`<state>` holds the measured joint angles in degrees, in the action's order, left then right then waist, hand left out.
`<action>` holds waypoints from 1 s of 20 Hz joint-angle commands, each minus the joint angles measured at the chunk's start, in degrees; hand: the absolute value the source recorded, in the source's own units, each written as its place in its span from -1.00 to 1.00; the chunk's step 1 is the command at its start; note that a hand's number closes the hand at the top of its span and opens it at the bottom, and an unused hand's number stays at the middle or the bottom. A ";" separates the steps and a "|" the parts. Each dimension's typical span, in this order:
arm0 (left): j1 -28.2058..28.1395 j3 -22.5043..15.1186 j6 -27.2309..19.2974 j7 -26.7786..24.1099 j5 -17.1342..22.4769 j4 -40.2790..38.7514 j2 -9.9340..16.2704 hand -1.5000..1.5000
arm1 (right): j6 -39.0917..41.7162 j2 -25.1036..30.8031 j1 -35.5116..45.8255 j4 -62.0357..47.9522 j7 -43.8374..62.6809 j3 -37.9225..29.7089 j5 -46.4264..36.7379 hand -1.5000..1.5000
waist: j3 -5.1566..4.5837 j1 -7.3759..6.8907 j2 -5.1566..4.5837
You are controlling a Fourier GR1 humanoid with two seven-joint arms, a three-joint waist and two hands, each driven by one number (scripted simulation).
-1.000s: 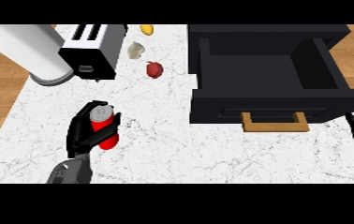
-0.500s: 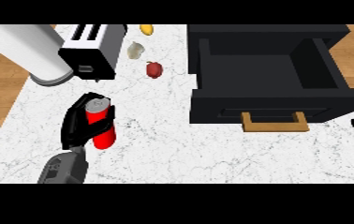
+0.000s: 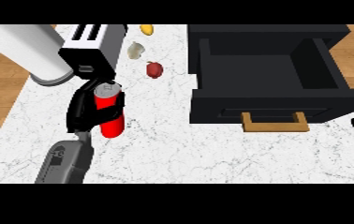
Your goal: Pick up the can, place it into the drawer and close the drawer
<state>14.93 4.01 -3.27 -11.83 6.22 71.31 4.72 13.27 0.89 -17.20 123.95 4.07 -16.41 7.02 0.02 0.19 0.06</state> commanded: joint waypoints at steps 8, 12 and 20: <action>11.73 -7.09 -7.90 14.90 -5.48 9.20 -4.60 1.00 | -0.36 -0.86 0.11 -2.15 -3.29 0.50 -2.24 -1.00 | 0.01 0.14 -0.03; 19.02 -11.42 -12.35 21.34 -6.09 8.48 -4.67 1.00 | -2.06 1.73 3.39 3.01 5.86 -1.17 1.47 -1.00 | -0.01 0.37 -0.04; 34.39 -15.91 -20.78 29.16 -7.19 4.88 -4.71 1.00 | -0.01 0.38 0.45 -0.47 0.02 -1.44 0.40 -1.00 | 0.03 0.81 -0.03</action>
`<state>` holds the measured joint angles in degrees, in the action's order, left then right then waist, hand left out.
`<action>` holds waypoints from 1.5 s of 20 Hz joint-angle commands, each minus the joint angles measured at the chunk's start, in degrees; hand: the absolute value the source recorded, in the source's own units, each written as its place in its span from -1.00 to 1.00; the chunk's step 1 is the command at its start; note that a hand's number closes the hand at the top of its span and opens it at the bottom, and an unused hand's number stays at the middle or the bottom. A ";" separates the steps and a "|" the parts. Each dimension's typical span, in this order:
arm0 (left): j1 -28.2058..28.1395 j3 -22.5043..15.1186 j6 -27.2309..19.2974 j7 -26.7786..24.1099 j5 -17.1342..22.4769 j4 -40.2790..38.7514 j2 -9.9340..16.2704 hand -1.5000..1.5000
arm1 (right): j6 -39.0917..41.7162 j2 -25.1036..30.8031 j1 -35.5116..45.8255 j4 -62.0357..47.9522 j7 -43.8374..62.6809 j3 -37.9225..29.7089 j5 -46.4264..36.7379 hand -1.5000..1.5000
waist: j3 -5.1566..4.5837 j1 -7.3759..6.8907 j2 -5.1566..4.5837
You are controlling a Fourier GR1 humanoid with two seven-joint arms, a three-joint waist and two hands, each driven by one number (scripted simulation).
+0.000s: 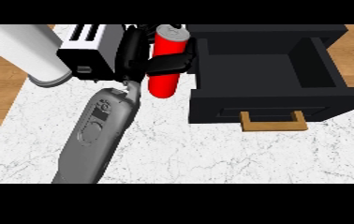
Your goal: Pick up the can, place it into the drawer and close the drawer
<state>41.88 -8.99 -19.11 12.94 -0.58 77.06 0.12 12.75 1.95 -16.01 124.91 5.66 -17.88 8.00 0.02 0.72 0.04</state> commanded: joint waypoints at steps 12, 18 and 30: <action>27.59 -1.95 -9.26 2.65 7.29 -22.15 -0.12 1.00 | 0.98 0.81 1.47 -2.79 -1.43 -1.48 -0.27 -1.00 | 0.04 0.71 -0.26; 37.09 -5.67 -13.10 2.94 11.27 -31.96 -0.12 1.00 | 1.14 0.25 2.11 -2.43 -0.45 0.44 -1.21 -1.00 | 0.06 1.61 -0.40; 42.49 -10.69 -13.55 -6.52 20.09 -47.24 -0.12 1.00 | -0.13 0.83 5.78 -2.46 1.21 0.69 -2.34 -1.00 | 0.12 3.47 -1.08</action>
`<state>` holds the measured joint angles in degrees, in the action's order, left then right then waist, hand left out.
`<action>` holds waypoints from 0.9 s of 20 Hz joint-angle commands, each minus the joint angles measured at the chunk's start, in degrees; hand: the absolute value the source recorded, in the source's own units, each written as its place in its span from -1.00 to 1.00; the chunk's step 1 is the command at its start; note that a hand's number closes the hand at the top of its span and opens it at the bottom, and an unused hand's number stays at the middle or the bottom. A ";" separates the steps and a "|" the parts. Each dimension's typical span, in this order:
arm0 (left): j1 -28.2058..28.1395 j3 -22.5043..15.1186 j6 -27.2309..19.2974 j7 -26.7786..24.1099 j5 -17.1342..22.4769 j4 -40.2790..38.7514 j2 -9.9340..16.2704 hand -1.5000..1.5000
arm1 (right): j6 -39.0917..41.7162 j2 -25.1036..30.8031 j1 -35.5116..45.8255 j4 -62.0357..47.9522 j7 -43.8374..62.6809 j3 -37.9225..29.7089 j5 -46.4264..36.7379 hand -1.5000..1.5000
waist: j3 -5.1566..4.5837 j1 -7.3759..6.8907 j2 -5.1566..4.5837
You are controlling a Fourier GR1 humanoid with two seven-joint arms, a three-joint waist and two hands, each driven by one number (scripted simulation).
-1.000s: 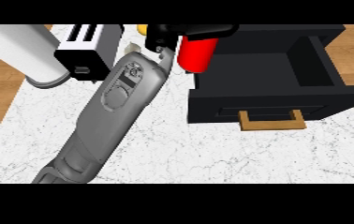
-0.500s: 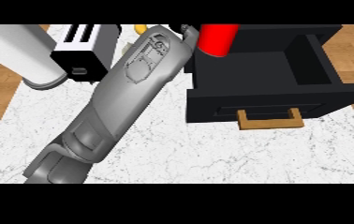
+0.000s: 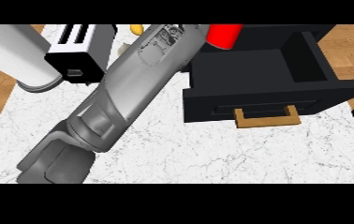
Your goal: Pick up the can, place it into the drawer and close the drawer
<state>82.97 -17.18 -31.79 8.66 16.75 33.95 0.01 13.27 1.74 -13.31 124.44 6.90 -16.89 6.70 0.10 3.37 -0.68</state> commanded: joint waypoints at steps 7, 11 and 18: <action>1.54 -7.21 -1.68 -3.78 7.91 -6.69 -0.01 1.00 | -2.48 0.12 5.82 -1.22 3.51 1.92 -1.95 -1.00 | 0.02 1.14 -0.35; 4.51 -7.52 -2.09 -5.28 8.10 -10.61 -0.01 1.00 | -1.15 -0.53 4.34 -3.92 -1.17 1.46 -1.88 -1.00 | 0.08 1.50 -0.51; 2.79 -13.68 -5.22 -6.17 9.80 -11.66 -0.01 1.00 | -0.78 -0.02 4.00 -1.52 1.41 1.98 -1.03 -1.00 | 0.10 3.34 -0.66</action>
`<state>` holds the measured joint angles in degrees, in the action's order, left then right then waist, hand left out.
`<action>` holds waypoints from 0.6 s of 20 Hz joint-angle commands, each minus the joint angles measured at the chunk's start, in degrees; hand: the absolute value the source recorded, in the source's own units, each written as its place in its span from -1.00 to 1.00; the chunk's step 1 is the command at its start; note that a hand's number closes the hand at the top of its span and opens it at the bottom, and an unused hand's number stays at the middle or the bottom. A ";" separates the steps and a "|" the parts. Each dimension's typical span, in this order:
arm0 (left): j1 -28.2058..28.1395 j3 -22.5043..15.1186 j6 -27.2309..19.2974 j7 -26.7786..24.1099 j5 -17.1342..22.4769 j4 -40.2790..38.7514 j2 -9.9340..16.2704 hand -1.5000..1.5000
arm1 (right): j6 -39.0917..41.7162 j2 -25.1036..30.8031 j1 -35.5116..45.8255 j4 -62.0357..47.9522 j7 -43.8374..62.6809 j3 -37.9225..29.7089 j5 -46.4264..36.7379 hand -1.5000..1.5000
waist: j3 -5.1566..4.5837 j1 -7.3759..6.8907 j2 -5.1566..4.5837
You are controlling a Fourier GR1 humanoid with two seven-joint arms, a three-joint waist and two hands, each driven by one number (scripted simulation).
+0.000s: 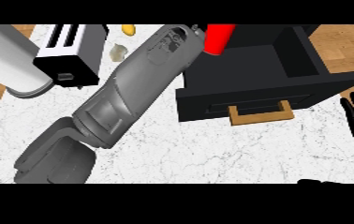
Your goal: Pick up the can, place it into the drawer and close the drawer
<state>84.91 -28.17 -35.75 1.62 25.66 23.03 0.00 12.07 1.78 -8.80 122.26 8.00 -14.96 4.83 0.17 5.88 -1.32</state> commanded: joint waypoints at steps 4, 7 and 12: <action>0.32 -2.95 -0.02 -3.22 1.19 -2.84 -0.01 1.00 | -1.68 -0.74 2.29 -1.08 0.42 0.92 -1.49 -1.00 | -0.01 0.31 -0.30; -2.50 -5.24 -2.87 -3.85 2.11 -1.91 0.00 1.00 | -0.80 0.49 2.47 -0.23 0.76 1.06 -1.76 -1.00 | 0.02 1.67 -0.48; -1.40 -6.77 -4.90 -2.40 3.26 -3.00 0.00 -1.00 | 0.22 1.68 2.61 -1.25 0.18 -0.25 -0.48 -1.00 | 0.02 1.29 -0.41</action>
<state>82.77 -34.14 -39.63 -1.23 28.04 21.19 0.00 11.83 2.71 -6.29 121.47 8.55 -14.65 4.27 0.19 7.24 -1.70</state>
